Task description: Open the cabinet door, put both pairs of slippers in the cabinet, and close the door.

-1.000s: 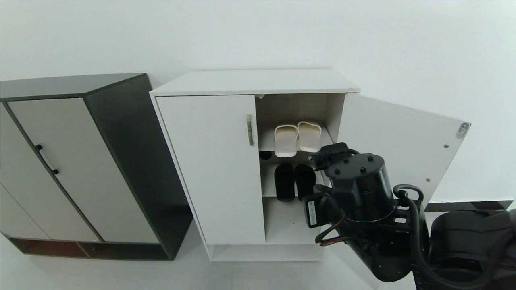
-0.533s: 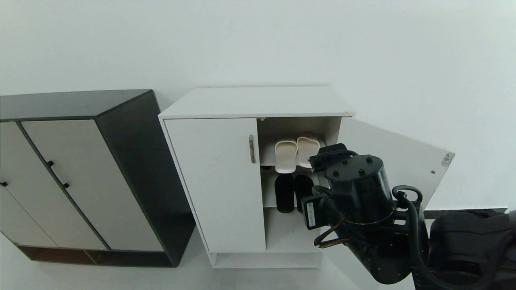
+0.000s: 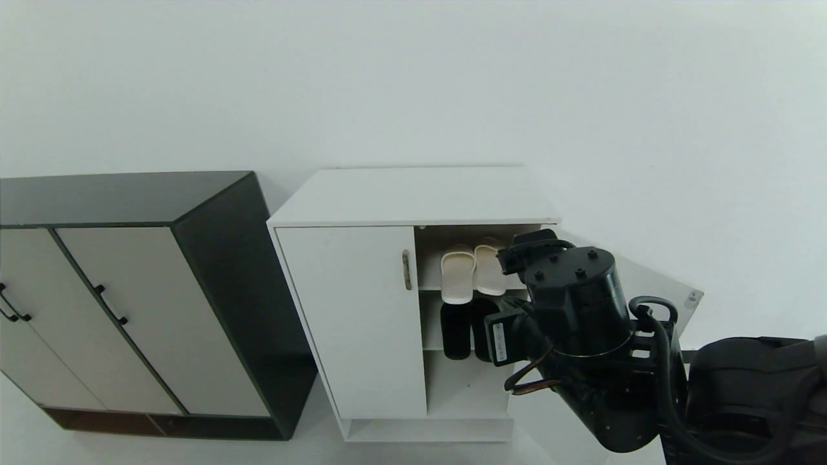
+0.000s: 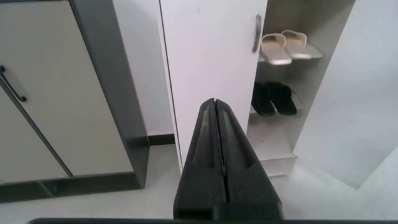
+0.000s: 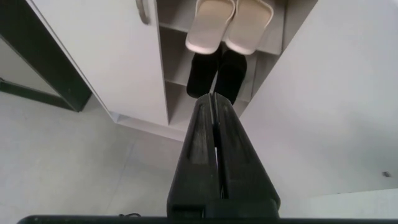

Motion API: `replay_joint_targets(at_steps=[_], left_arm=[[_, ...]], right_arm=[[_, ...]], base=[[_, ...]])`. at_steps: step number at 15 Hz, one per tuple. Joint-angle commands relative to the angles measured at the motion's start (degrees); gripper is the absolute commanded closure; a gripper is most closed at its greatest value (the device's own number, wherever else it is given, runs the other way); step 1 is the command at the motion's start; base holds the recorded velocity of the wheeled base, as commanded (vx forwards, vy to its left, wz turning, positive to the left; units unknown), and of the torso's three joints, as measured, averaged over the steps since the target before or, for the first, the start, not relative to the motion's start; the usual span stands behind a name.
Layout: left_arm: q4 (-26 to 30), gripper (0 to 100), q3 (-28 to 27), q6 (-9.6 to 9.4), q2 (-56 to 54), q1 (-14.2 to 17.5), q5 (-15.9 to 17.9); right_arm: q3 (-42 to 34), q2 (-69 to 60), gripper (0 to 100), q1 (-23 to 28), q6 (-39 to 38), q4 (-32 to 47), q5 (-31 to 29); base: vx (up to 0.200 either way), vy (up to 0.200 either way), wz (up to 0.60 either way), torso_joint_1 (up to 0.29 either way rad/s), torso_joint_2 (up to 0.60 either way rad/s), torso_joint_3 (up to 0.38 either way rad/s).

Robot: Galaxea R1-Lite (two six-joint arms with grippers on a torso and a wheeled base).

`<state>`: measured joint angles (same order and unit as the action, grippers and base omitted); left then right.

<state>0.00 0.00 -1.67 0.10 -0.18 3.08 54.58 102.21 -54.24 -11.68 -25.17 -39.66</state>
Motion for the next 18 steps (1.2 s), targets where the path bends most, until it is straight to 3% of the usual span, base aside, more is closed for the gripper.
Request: replay_joint_targets(at_steps=[1,12,18], left_arm=[[0.0,100,0.0,0.00,0.0,0.0,0.0],[0.0,100,0.0,0.00,0.0,0.0,0.0],[0.0,100,0.0,0.00,0.0,0.0,0.0]], right_arm=[[-0.2,0.0,100,0.0,0.0,-0.1,0.0],[-0.8,0.1,100,0.1,0.4,0.0,0.2],[-0.7,0.5,100,1.3,0.5,-0.1,0.2]], base=[[0.000,0.000,0.00,0.232,-0.54,-0.310],[0.000,0.000,0.00,0.039,-0.09,-0.051],[0.000,0.000,-0.60,0.006,0.00,-0.001]])
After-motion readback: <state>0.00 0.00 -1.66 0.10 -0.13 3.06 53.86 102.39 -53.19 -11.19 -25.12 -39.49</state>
